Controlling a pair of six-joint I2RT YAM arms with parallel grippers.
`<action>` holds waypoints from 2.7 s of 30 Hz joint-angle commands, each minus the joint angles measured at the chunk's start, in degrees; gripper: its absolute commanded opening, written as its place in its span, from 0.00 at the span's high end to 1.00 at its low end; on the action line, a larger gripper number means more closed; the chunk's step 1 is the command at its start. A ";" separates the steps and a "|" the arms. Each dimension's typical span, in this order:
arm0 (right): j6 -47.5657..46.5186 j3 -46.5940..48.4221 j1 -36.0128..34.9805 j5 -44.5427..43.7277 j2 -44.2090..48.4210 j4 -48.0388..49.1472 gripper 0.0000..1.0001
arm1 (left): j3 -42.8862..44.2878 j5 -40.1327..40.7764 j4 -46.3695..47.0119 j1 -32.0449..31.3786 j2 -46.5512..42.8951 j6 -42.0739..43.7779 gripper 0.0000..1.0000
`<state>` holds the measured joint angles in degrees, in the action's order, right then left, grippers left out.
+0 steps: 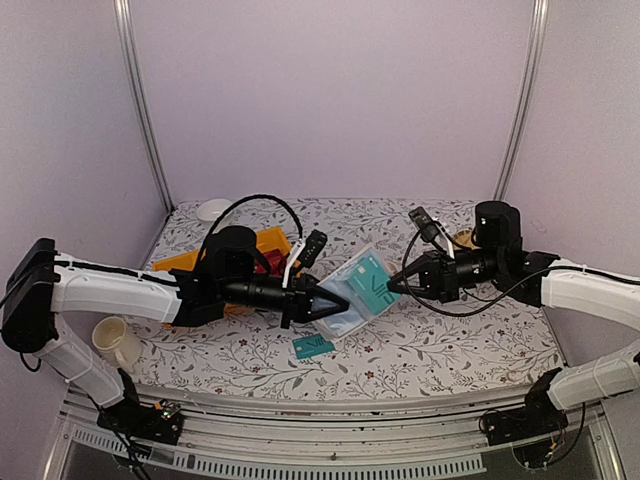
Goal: Take the credit cards out of the card holder
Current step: Remove the credit card from the card slot, then place the card holder at the center of the board, then pass from the right arm to the left
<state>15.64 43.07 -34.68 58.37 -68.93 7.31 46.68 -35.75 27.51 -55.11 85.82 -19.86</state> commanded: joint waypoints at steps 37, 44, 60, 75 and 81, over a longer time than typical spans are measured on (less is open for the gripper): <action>-9.19 7.36 10.16 -1.95 9.25 -21.34 0.98 | 37.77 -14.27 -27.57 2.45 43.93 -0.08 0.44; -9.29 9.66 9.99 1.21 8.82 -23.88 0.98 | 32.56 2.14 -29.28 6.76 34.42 5.21 0.02; -27.57 29.68 -10.72 -11.57 -6.70 -46.63 0.98 | 21.39 -21.44 -34.94 7.37 -1.49 13.83 0.06; -30.10 36.12 -15.61 -16.43 -14.01 -49.21 0.98 | 24.33 -20.12 -43.78 4.36 2.08 18.84 0.87; -29.72 35.76 -15.56 -17.29 -13.77 -47.14 0.98 | 22.24 -17.73 -42.87 4.70 0.31 16.22 1.00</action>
<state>-13.56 77.67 -50.15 42.52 -82.81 -41.47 69.67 -54.59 -14.46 -50.19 87.42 -1.93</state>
